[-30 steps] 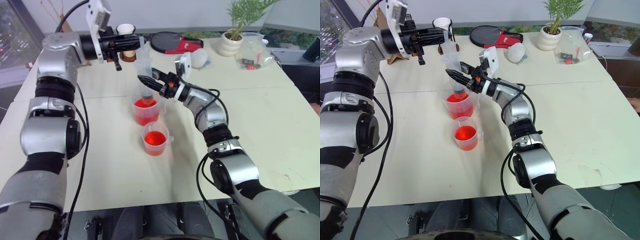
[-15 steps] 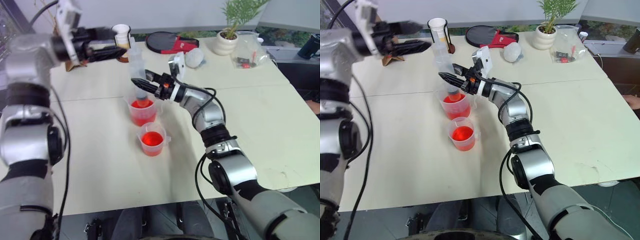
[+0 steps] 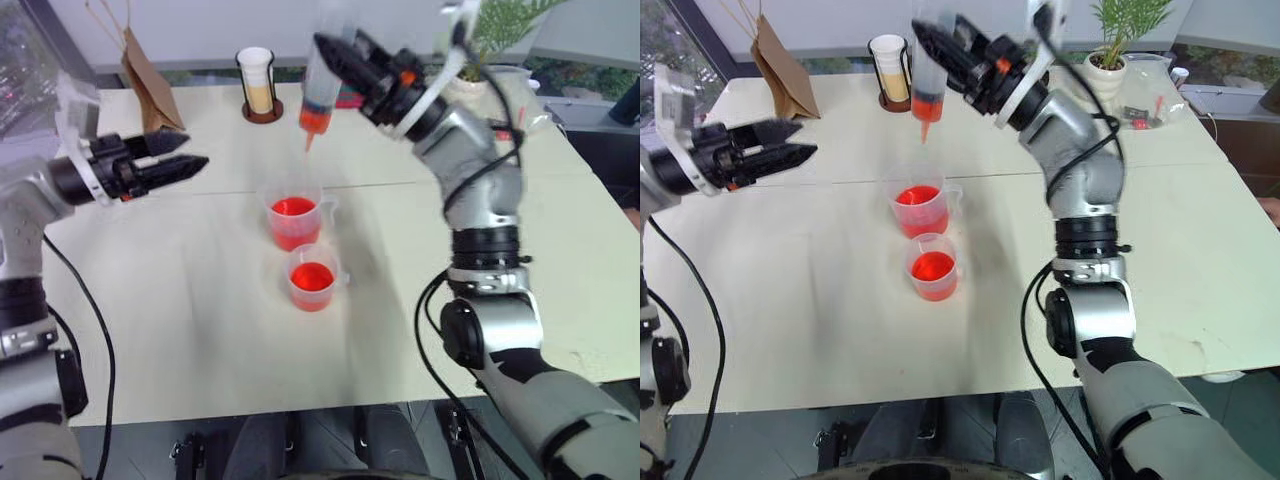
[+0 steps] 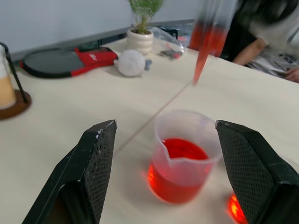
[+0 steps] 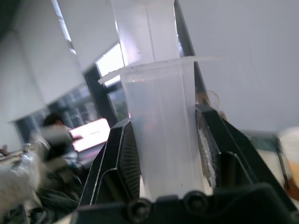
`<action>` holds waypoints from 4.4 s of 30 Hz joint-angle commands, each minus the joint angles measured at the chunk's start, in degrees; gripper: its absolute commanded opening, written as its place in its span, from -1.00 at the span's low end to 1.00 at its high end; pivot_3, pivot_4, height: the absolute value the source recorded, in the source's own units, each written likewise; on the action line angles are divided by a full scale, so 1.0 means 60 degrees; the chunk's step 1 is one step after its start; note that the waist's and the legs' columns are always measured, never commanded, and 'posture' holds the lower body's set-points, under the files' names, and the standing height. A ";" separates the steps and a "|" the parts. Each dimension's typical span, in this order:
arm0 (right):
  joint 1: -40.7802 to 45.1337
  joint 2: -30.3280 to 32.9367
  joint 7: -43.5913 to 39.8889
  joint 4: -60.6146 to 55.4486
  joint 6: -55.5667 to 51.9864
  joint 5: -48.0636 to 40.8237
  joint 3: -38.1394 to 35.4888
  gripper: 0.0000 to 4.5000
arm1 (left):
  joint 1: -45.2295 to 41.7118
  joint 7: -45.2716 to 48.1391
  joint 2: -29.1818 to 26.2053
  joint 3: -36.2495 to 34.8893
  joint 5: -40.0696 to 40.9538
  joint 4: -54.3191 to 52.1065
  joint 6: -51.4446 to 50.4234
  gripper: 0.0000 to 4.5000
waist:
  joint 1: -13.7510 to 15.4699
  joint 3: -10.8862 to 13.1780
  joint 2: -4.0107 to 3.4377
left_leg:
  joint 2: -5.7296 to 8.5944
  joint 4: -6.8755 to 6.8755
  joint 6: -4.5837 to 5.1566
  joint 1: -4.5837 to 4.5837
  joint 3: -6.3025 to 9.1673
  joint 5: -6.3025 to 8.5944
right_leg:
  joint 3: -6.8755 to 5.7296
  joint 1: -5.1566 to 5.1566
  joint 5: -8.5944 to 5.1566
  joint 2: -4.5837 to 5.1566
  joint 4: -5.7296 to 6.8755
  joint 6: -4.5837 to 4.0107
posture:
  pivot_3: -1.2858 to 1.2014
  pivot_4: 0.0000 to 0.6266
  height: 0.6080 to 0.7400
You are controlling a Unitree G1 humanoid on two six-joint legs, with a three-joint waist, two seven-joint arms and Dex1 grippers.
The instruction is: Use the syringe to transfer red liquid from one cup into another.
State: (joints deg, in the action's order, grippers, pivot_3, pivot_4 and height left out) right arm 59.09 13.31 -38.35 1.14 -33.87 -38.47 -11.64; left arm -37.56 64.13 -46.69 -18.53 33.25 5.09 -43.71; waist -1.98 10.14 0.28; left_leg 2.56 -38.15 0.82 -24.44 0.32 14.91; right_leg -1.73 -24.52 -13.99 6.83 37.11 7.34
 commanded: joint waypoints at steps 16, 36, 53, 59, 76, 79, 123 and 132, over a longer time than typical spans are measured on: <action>-0.4969 0.0425 0.2253 -0.5513 -0.2492 -0.2756 0.1198 -0.39 | -0.2545 0.0749 0.0320 0.1421 0.0762 0.0298 -0.0069 0.55 | 0.0205 -0.0007 0.0016 | 0.0000 -0.0014 0.0011 0.0006 -0.0026 -0.0001 | 0.0002 0.0014 -0.0001 -0.0014 -0.0006 0.0000 | 0.03 -0.52 1.00; -0.5186 0.0822 0.1586 -0.5123 -0.1379 -0.1545 0.2087 -0.39 | -0.5147 0.1900 0.2412 0.2824 -0.0015 0.2352 0.1621 0.55 | 0.0210 -0.0006 0.0019 | -0.0009 -0.0019 0.0017 0.0009 -0.0031 -0.0001 | 0.0002 0.0022 -0.0002 -0.0023 -0.0015 0.0001 | 0.03 -0.52 1.00; -0.5385 0.0919 0.1517 -0.5058 -0.1149 -0.1212 0.2104 -0.39 | -0.5027 0.2321 0.2864 0.2874 0.0170 0.1953 0.1245 -0.99 | 0.0190 -0.0005 0.0019 | -0.0011 -0.0020 0.0018 0.0009 -0.0029 0.0000 | 0.0001 0.0024 -0.0002 -0.0024 -0.0017 0.0001 | 0.03 -0.52 1.00; -0.5186 0.1069 0.1501 -0.5049 -0.0906 -0.0989 0.1952 -0.39 | -0.4133 0.2165 0.2968 0.3197 0.0036 0.1133 0.1070 -0.99 | 0.0195 -0.0006 0.0019 | -0.0011 -0.0020 0.0019 0.0009 -0.0029 0.0001 | 0.0002 0.0024 -0.0002 -0.0024 -0.0019 0.0001 | 0.03 -0.52 1.00; -0.4132 0.1204 0.1767 -0.5194 -0.0952 -0.1188 0.1491 -0.39 | -0.2662 0.1415 0.3483 0.3519 0.0114 0.0290 0.0952 -0.99 | 0.0218 -0.0006 0.0019 | -0.0011 -0.0021 0.0015 0.0008 -0.0027 -0.0002 | 0.0002 0.0026 -0.0002 -0.0023 -0.0022 0.0001 | 0.03 -0.52 1.00; -0.4037 0.1167 0.1830 -0.5234 -0.1001 -0.1300 0.1445 -0.39 | -0.2502 0.1397 0.3494 0.3617 0.0118 0.0194 0.0946 -0.99 | 0.0213 -0.0005 0.0019 | -0.0011 -0.0021 0.0015 0.0008 -0.0026 -0.0002 | 0.0001 0.0026 -0.0002 -0.0024 -0.0022 0.0001 | 0.03 -0.52 1.00; 0.1226 0.4989 0.3341 0.6293 -0.9752 -0.0901 0.1840 0.05 | 0.4277 -0.1202 0.0359 0.1352 0.0299 -0.3980 0.0666 0.06 | 0.0204 -0.0004 -0.0003 | -0.0036 0.0019 0.0080 -0.0003 -0.0076 0.0038 | 0.0012 0.0041 -0.0022 -0.0007 -0.0162 -0.0041 | 0.03 -0.52 1.00; 0.1217 0.5518 0.0957 0.5828 -0.7419 0.0582 0.2441 0.98 | 0.4469 -0.2306 0.1021 0.0601 0.0373 -0.3741 0.1057 0.06 | 0.0222 -0.0003 -0.0005 | -0.0028 0.0005 0.0080 -0.0004 -0.0075 0.0038 | 0.0008 0.0045 -0.0020 -0.0010 -0.0155 -0.0039 | 0.03 -0.52 1.00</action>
State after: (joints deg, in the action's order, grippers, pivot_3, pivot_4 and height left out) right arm 64.79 43.69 -28.91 39.19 -82.77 -36.15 4.01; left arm -11.31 51.35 -40.29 -11.59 35.14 -17.30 -38.90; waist -0.65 10.12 0.25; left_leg 2.38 -38.11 1.30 -24.46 -0.12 15.14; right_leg -1.69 -24.28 -14.11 6.75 36.20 7.11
